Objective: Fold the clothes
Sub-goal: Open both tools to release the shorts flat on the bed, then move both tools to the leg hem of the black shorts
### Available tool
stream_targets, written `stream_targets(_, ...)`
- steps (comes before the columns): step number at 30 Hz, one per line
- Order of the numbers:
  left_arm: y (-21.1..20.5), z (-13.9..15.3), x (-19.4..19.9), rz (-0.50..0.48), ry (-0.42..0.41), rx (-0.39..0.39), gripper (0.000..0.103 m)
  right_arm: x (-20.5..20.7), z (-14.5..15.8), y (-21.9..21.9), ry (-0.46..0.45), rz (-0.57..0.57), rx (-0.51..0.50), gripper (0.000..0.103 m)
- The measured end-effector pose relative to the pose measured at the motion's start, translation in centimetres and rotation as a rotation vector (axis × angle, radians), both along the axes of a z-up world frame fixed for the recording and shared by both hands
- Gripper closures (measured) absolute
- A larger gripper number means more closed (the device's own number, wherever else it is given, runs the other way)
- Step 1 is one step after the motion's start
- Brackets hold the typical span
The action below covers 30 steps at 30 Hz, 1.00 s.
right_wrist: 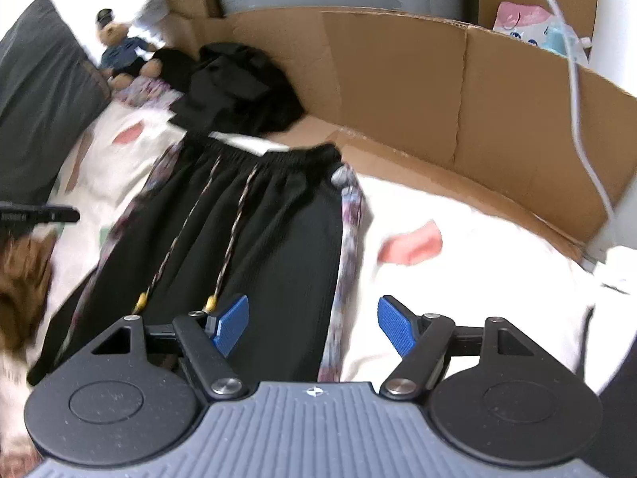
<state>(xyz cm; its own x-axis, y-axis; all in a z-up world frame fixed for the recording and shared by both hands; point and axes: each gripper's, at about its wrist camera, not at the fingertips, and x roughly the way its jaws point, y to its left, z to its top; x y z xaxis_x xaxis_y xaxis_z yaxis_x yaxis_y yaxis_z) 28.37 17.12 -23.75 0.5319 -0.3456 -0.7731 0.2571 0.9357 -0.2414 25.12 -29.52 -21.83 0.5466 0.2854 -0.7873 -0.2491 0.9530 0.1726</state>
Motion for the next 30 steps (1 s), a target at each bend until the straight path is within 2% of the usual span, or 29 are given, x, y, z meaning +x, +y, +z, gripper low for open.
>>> stream_targets(3,1.0,0.2,-2.1,0.010,0.015,-0.018,0.046,-2.5,1.1,-0.1,-0.048,-0.007,-0.036,0.026)
stream_targets(6,2.3,0.9,-4.4,0.112,0.010,-0.096,0.046,-4.5,2.4,-0.6,-0.083,-0.034,-0.002,0.026)
stream_targets(8,2.4,1.6,-5.8,0.150,0.007,-0.114,0.046,-5.2,3.2,-0.4,-0.110,-0.040,0.011,0.026)
stream_targets(11,2.0,2.5,-6.9,0.155,-0.024,-0.104,0.045,-6.4,4.1,0.2,-0.152,-0.062,0.028,0.026)
stream_targets(14,1.3,3.3,-7.8,0.161,-0.027,-0.069,0.043,-7.7,4.5,1.0,-0.146,-0.080,0.057,0.026)
stream_targets(17,1.3,3.8,-9.2,0.175,-0.047,-0.081,0.041,-9.0,4.5,1.7,-0.150,-0.063,0.061,0.026)
stream_targets(22,1.4,4.4,-11.5,0.220,-0.063,-0.076,0.041,-10.8,4.6,1.5,-0.175,-0.104,0.051,0.026)
stream_targets(26,0.7,4.2,-12.8,0.213,-0.048,-0.080,0.041,-12.8,4.9,0.9,-0.259,-0.149,0.020,0.026)
stream_targets(30,0.0,2.8,-14.5,0.174,-0.021,-0.065,0.045,-14.2,3.9,0.0,-0.237,-0.216,0.058,0.026)
